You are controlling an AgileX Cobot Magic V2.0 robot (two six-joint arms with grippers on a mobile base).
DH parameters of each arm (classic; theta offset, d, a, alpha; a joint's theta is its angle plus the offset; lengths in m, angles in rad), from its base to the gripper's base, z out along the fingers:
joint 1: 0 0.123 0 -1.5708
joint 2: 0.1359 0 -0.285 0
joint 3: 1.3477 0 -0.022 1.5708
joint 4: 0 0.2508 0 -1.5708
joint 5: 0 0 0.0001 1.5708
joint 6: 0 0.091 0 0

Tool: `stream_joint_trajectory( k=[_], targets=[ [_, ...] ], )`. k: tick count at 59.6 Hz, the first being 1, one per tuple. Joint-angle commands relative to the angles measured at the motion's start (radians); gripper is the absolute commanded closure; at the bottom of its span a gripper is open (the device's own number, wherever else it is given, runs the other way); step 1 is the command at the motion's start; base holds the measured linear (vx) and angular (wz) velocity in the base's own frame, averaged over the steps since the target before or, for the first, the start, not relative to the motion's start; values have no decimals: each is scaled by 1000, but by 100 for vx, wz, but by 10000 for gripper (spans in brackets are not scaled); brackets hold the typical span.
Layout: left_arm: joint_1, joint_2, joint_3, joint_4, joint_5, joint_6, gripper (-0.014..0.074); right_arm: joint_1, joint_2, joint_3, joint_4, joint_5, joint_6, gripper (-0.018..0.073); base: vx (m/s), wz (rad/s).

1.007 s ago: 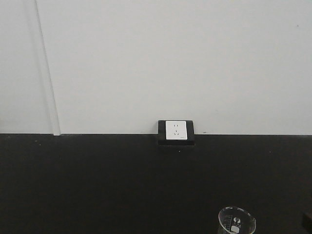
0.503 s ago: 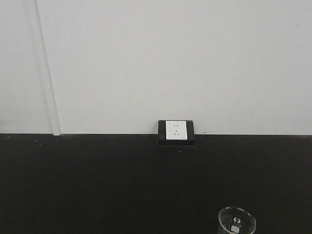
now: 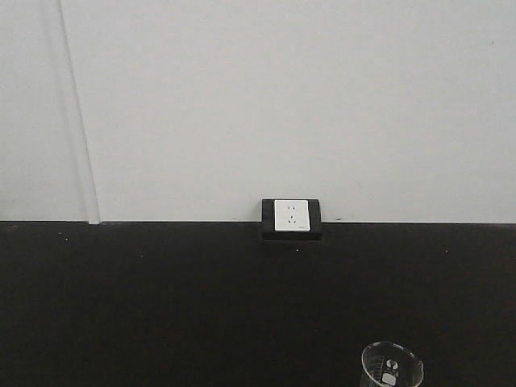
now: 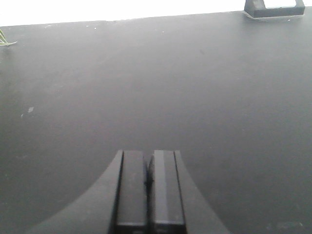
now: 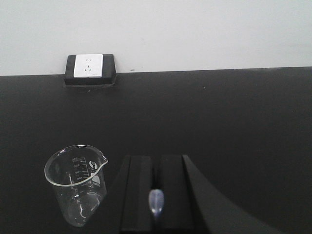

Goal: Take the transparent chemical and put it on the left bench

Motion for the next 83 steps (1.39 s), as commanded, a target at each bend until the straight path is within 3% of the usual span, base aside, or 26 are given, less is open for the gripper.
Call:
stream_joint_trajectory(
  k=[1,42,83],
  targets=[
    [-2,-19,16,-1,-78,-8,600,-3,3,-28,-10,-67,-8,559,0,0],
    [-2,-19,16,-1,-78,-8,600,-3,3,-28,-10,-68,-8,559,-3,0],
    [-2,-19,16,-1,-78,-8,600,-3,3,-28,-10,-68,-8,559,-26,-1]
  ],
)
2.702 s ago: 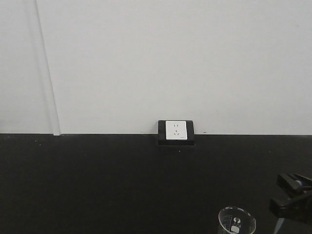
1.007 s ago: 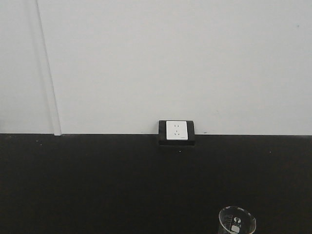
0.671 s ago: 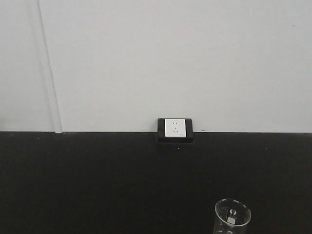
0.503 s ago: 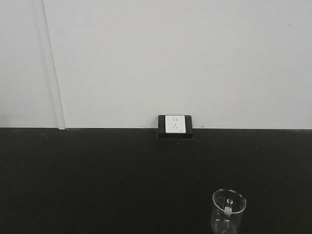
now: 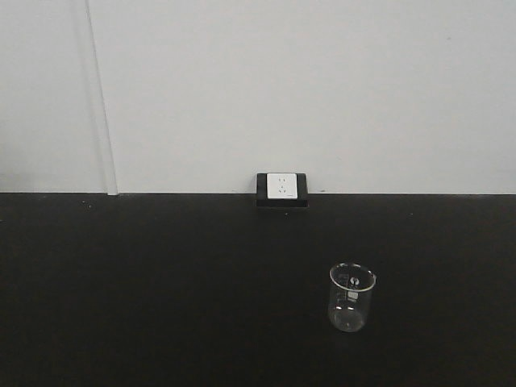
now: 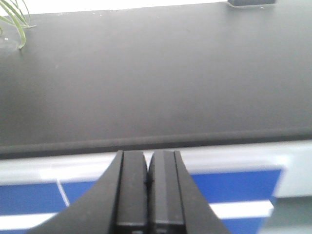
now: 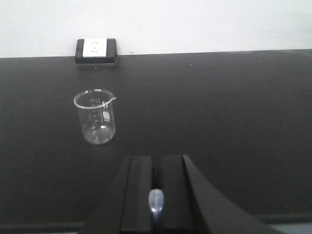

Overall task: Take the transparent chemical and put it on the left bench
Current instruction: 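Drive the base to the bench with the three white bins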

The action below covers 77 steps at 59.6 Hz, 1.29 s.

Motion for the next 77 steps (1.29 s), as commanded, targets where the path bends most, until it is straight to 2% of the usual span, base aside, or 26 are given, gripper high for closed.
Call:
stream_joint_trajectory(
  k=[1,32,77],
  targets=[
    [-2,-19,16,-1,-78,-8,600,-3,3,-28,-11,-71,-5,559,-33,-8],
    [-2,-19,16,-1,-78,-8,600,-3,3,-28,-11,-70,-5,559,-36,5],
    [-2,-19,16,-1,-78,-8,600,-3,3,-28,-11,-61,-5,559,-31,47]
  ],
)
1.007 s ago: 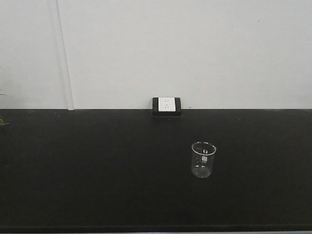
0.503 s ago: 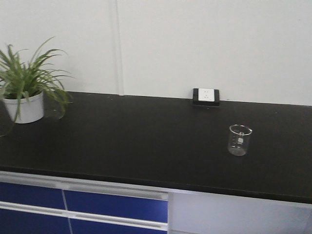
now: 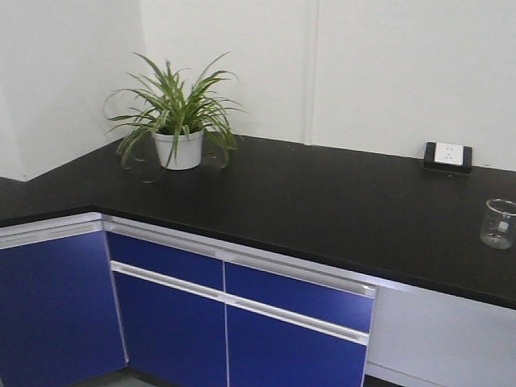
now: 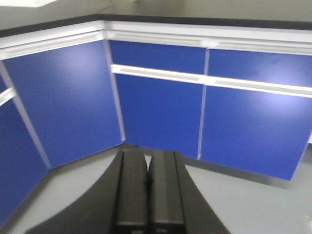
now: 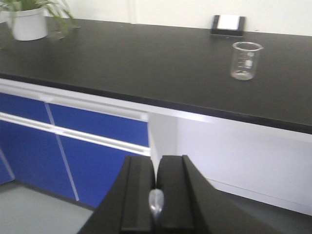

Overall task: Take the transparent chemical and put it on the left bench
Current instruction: 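Drive the base to the bench with the three white bins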

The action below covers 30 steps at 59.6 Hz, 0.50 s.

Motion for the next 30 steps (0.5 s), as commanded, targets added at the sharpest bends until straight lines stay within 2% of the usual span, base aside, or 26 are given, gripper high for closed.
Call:
stream_joint_trajectory(
  k=[1,18,30],
  targets=[
    [-2,-19,16,-1,-78,-8,600,-3,3,-28,-11,-70,-5,559,-25,43],
    [-2,-19,16,-1,-78,-8,600,-3,3,-28,-11,-70,-5,559,-23,45],
    [-2,-19,16,-1,-78,-8,600,-3,3,-28,-11,-70,-5,559,-19,63]
  ],
)
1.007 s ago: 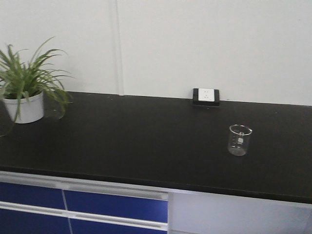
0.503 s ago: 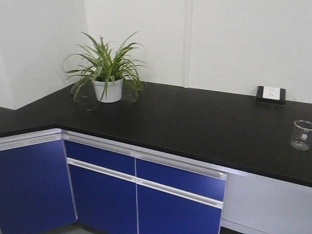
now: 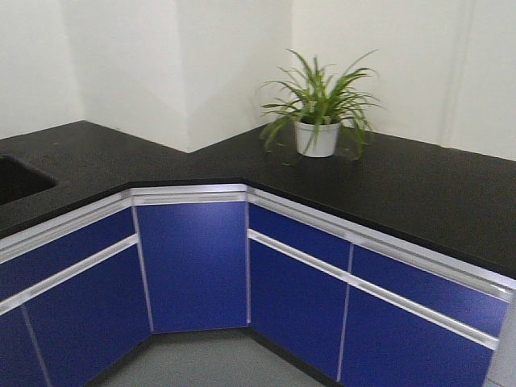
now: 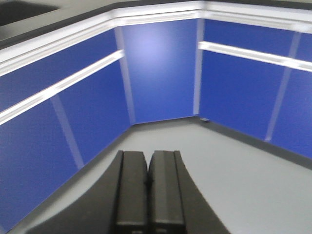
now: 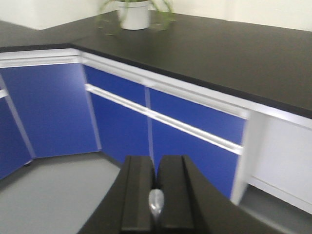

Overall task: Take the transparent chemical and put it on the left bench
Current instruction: 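Drive the base to the bench with the three white bins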

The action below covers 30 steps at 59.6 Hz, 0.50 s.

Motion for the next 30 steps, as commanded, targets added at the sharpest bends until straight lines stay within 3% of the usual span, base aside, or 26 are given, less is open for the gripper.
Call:
stream_joint_trajectory(
  k=[1,30],
  targets=[
    [-2,-19,16,-1,-78,-8,600,-3,3,-28,-11,-72,-5,559,-18,71],
    [-2,-19,16,-1,-78,-8,600,-3,3,-28,-11,-73,-5,559,-16,64]
  ],
)
